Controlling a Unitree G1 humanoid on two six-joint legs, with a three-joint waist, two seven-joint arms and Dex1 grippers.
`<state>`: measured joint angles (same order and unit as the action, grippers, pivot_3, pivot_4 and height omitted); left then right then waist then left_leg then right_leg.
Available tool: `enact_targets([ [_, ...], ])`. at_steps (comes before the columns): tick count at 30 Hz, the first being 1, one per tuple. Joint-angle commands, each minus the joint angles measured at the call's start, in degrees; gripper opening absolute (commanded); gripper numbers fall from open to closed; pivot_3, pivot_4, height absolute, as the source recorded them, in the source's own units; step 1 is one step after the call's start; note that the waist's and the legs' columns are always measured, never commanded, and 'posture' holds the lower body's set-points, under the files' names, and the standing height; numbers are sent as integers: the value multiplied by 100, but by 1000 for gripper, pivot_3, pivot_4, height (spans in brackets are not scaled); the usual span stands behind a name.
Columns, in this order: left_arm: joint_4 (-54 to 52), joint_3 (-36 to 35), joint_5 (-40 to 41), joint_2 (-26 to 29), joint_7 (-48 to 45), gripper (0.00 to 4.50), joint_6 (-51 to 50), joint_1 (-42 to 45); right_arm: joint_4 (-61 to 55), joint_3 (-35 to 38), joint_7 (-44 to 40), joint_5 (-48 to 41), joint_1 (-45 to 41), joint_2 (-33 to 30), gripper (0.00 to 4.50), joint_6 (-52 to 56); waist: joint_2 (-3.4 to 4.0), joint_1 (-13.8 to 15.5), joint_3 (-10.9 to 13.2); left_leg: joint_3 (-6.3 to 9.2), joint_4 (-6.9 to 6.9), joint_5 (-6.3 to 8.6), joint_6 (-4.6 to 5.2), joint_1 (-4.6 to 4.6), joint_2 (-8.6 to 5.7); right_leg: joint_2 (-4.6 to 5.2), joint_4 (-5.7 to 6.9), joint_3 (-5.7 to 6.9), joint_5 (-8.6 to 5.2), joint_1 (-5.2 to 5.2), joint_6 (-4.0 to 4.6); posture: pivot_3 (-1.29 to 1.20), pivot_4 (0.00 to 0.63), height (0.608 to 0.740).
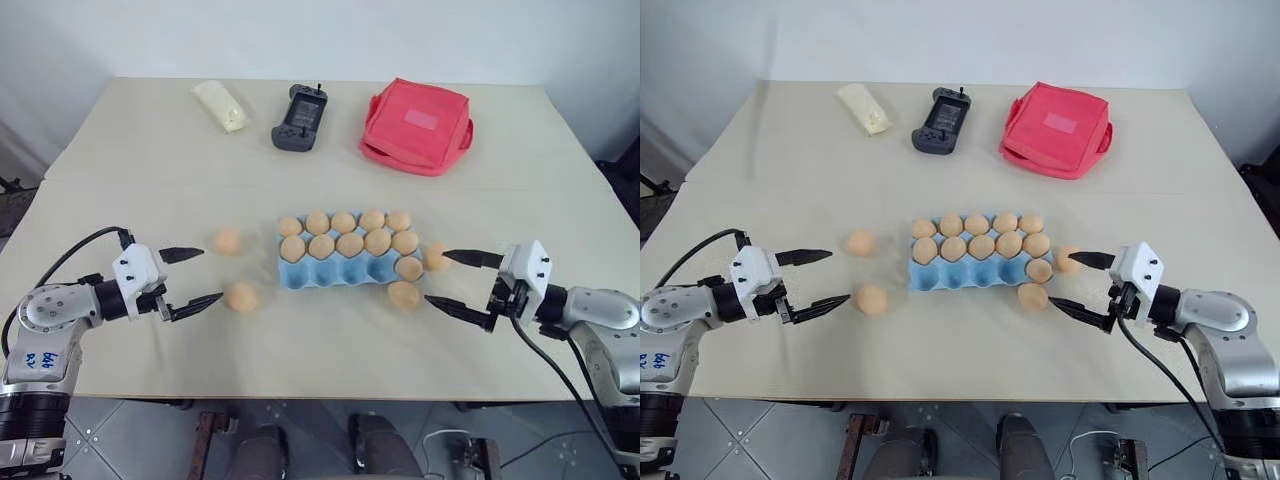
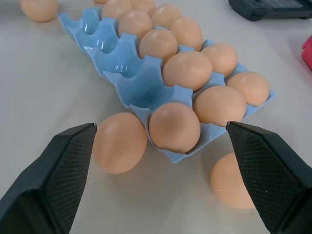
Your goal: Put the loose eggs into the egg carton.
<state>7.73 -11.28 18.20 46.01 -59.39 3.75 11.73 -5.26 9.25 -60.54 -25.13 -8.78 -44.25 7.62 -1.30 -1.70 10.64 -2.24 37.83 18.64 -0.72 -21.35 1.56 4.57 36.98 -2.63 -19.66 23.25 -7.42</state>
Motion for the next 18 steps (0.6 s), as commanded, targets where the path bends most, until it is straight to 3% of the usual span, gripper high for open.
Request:
enact_targets([
  [1,-155,-135,153,28,-49,4461,11,59,-83,140,25,-23,-66,-14,4500,-65,0,2,0,0,0,0,0,0,0,0,0,0,0,0,0,0,150,740],
  [10,-945,253,615,19,-718,4461,-553,66,1370,509,-250,336,-64,-472,4500,-626,0,15,0,0,10,4,7,1,-3,7,-5,13,2,-14,0,0,150,740],
  [18,-1293,538,688,-150,-827,4461,-804,113,3032,-234,-497,925,-1541,-120,4500,-1179,4,-160,2,-19,21,1,4,19,12,-9,6,9,9,-22,13,0,150,740],
])
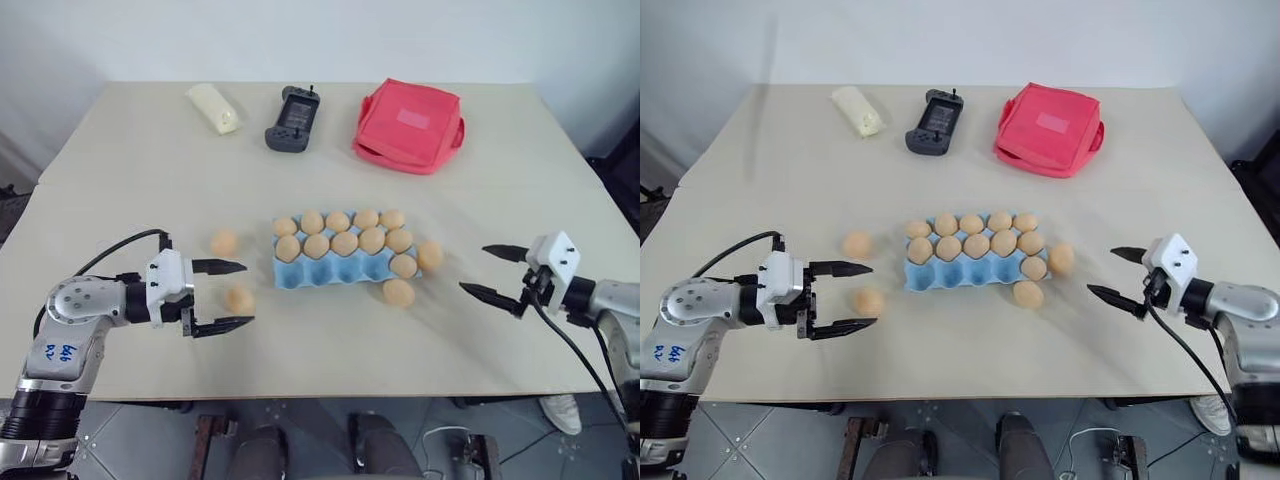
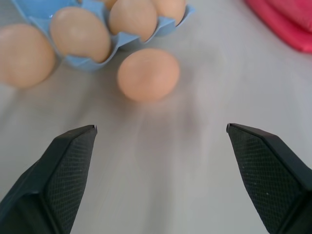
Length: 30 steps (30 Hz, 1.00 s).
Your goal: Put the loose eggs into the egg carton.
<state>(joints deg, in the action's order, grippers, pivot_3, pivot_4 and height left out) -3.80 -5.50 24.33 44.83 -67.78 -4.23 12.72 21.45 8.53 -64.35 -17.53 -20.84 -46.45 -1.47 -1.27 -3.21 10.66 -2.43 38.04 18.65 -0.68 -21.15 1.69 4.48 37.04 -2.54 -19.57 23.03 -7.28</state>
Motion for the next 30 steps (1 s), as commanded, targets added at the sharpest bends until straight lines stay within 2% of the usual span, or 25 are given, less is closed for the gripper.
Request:
enact_targets([
  [1,-139,-36,65,-46,20,4461,-2,11,563,-267,-184,234,-531,170,4500,-329,1,-14,1,0,0,-2,-3,1,1,-1,1,0,1,0,2,0,150,740],
  [9,-234,-112,61,-105,131,4461,-57,-95,2321,-867,-634,804,-1870,657,4500,-994,3,-10,2,2,8,-7,-5,-3,-1,6,4,5,7,0,-2,0,150,740],
  [14,-330,-130,69,-121,232,4461,-115,-174,3093,-1019,-753,1030,-2407,907,4500,-1368,4,-16,2,3,6,-17,-27,-5,1,11,0,20,9,1,-5,0,150,740],
  [18,-457,-192,87,-95,318,4500,-175,-308,3303,-948,-830,1036,-2539,917,3183,-1504,4,-5,3,10,4,-16,-32,-10,2,17,-1,39,9,1,-5,0,150,740],
  [20,-484,-252,75,-61,342,4500,-171,-399,3237,-870,-858,992,-2514,805,2520,-1466,5,-9,3,10,4,-16,-33,-13,2,20,1,46,9,1,-5,0,150,740],
  [21,-488,-284,69,-47,351,4500,-169,-437,3176,-833,-905,970,-2486,709,2417,-1453,5,-9,3,10,4,-15,-33,-13,2,21,0,49,9,1,-5,0,150,740],
  [25,-456,-376,62,-22,399,4500,-167,-503,2574,-695,-1316,678,-2393,402,2417,-1006,10,3,6,11,4,-14,-32,-14,2,23,-7,53,9,1,-5,0,150,740],
  [30,-243,-385,22,-74,427,4500,-151,-373,620,-685,-1449,-7,-2070,527,2417,347,11,-30,6,11,4,-9,-23,-8,10,18,-4,55,11,1,-1,0,150,740],
])
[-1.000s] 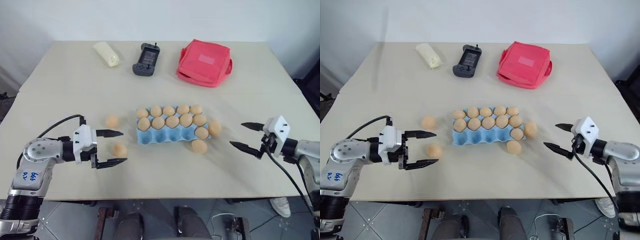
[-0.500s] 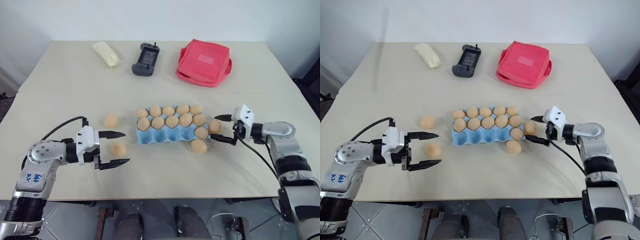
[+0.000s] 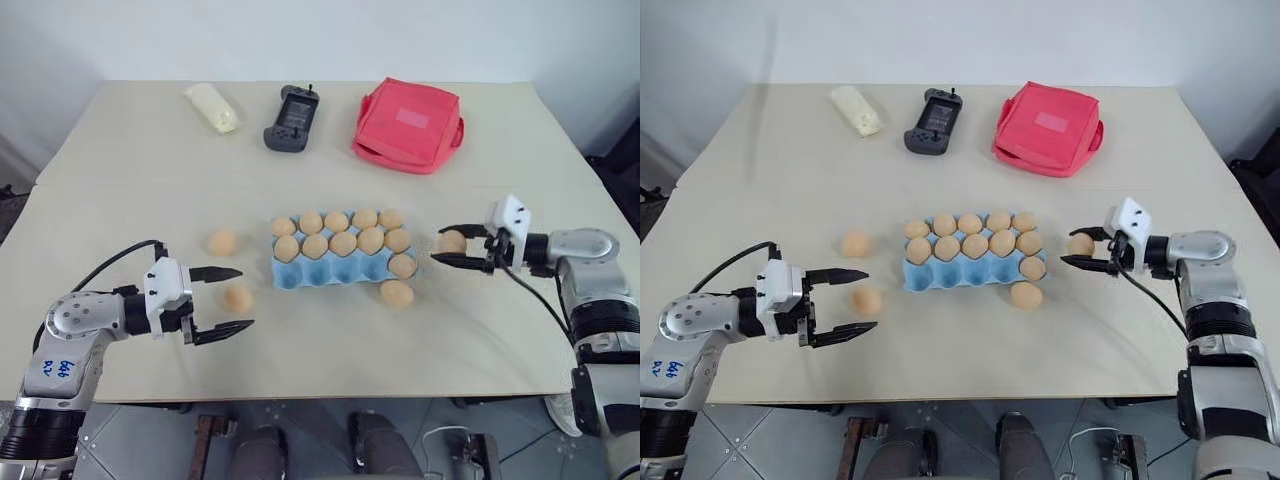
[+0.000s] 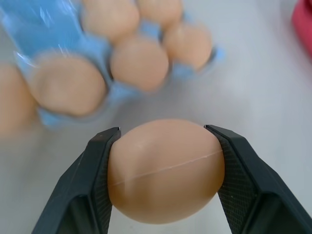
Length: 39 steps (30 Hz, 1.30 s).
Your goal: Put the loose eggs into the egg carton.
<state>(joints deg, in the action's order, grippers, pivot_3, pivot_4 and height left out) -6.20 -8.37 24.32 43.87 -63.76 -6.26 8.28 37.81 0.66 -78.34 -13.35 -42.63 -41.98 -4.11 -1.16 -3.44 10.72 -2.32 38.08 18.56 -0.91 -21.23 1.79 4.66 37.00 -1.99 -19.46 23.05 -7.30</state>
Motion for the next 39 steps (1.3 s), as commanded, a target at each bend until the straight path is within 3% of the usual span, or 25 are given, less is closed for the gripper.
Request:
enact_targets([
  [1,52,-78,16,-2,35,4500,52,120,-1279,105,128,-532,144,223,2417,864,0,-7,0,1,0,0,0,2,4,-3,2,3,2,0,3,0,150,740],
  [11,185,65,-11,-16,-77,4500,50,300,-2142,-411,826,-338,636,1120,2417,1098,0,68,0,11,2,-2,1,-9,-6,9,4,20,9,6,9,0,150,740],
  [17,117,47,11,2,-45,4500,-30,281,-2438,-135,983,-499,814,1031,4348,1127,0,46,0,5,1,0,-4,-16,-6,10,3,26,14,6,0,0,150,740],
  [18,106,44,31,6,-53,4500,-53,270,-2584,-59,911,-589,871,913,4430,1206,0,43,0,3,1,0,-3,-17,-6,10,1,26,14,6,-1,0,150,740],
  [22,45,100,115,124,-204,4500,-360,240,-3162,261,803,-867,1278,394,4430,1511,0,81,0,6,-5,1,-2,-19,-4,8,0,29,14,9,-2,0,150,740],
  [27,258,110,72,54,-250,4500,-304,466,-3839,1050,964,-957,2723,-236,4430,1421,-1,204,0,7,-4,19,20,-23,-3,5,-12,30,14,7,-1,0,150,740],
  [33,503,179,-6,-8,-296,4500,-205,647,-4031,1615,1287,-896,3907,-284,4430,1073,-1,160,0,-24,5,22,30,-3,-10,-6,-24,18,15,-4,-4,0,150,740],
  [39,604,238,-15,-19,-331,4500,-152,717,-4185,1419,1487,-901,4155,-201,4430,1208,-1,147,0,-34,5,15,33,21,-3,-5,-19,10,23,-19,8,0,150,740],
])
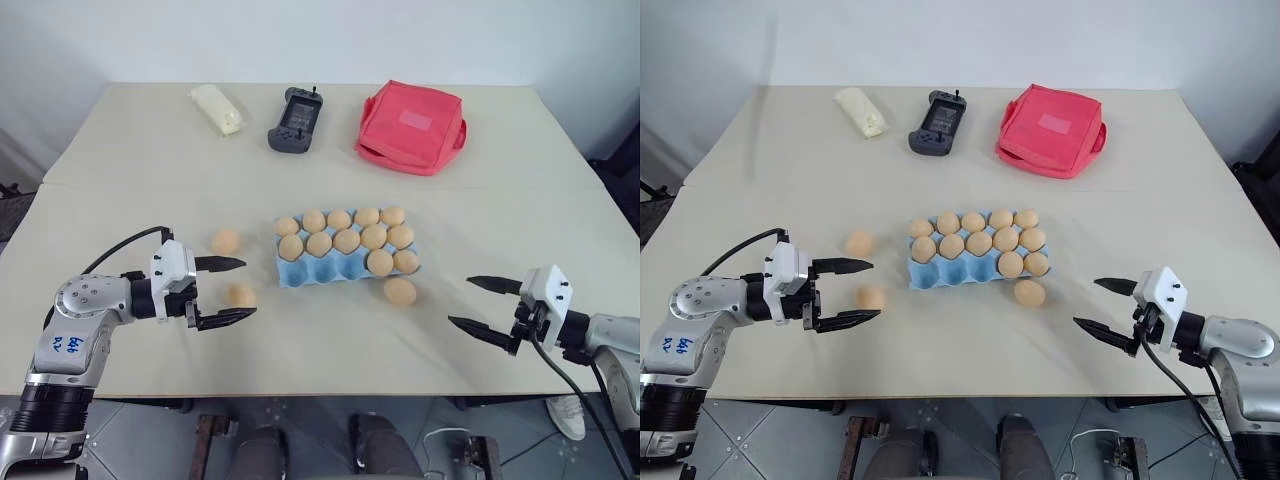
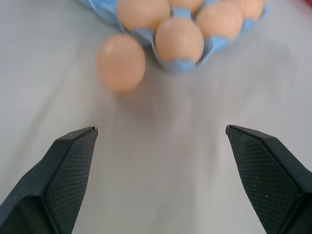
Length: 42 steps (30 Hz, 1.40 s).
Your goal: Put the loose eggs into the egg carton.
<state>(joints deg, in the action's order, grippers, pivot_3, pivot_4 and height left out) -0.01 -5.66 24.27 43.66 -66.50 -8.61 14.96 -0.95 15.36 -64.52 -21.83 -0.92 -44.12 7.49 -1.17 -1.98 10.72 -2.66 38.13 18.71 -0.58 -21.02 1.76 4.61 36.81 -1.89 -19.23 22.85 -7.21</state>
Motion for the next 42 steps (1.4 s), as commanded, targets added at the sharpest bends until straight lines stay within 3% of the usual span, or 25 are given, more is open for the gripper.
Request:
enact_targets([
  [1,-1,-26,-8,1,-64,4500,92,61,-370,-173,161,-17,-50,50,4430,104,0,3,0,0,1,-4,1,0,0,2,2,0,2,0,3,0,150,740],
  [7,-62,-31,9,-30,-43,4500,120,44,-42,-921,444,327,-406,377,4430,195,0,26,0,8,2,-17,-5,-2,3,6,2,3,15,0,14,0,150,740],
  [19,-474,-200,102,14,136,4500,-32,-345,509,-1409,866,411,-1151,1299,4430,174,0,23,0,17,-3,-14,-5,-8,7,9,-6,12,19,2,7,0,150,740],
  [23,-565,-244,117,2,200,4500,-68,-423,212,-1574,909,309,-1177,1501,3541,317,0,18,0,18,-4,-14,-5,-9,6,12,-9,14,20,2,7,0,150,740],
  [28,-579,-346,117,39,253,4500,-70,-507,-688,-1625,686,-43,-1061,1247,1887,865,1,31,0,27,-7,-14,-6,-14,6,14,-10,15,20,3,7,0,150,740],
  [34,-617,-355,103,-17,333,4500,-100,-540,-893,-1781,986,-122,-1789,1536,1887,1140,0,2,0,30,-6,-15,-7,-14,6,15,-17,18,22,3,10,0,150,740],
  [42,-677,-398,128,-13,393,4500,-152,-625,-75,-2078,1245,272,-2733,2046,1887,817,0,12,0,43,-10,-17,-12,-27,4,21,-19,21,23,11,13,0,150,740],
])
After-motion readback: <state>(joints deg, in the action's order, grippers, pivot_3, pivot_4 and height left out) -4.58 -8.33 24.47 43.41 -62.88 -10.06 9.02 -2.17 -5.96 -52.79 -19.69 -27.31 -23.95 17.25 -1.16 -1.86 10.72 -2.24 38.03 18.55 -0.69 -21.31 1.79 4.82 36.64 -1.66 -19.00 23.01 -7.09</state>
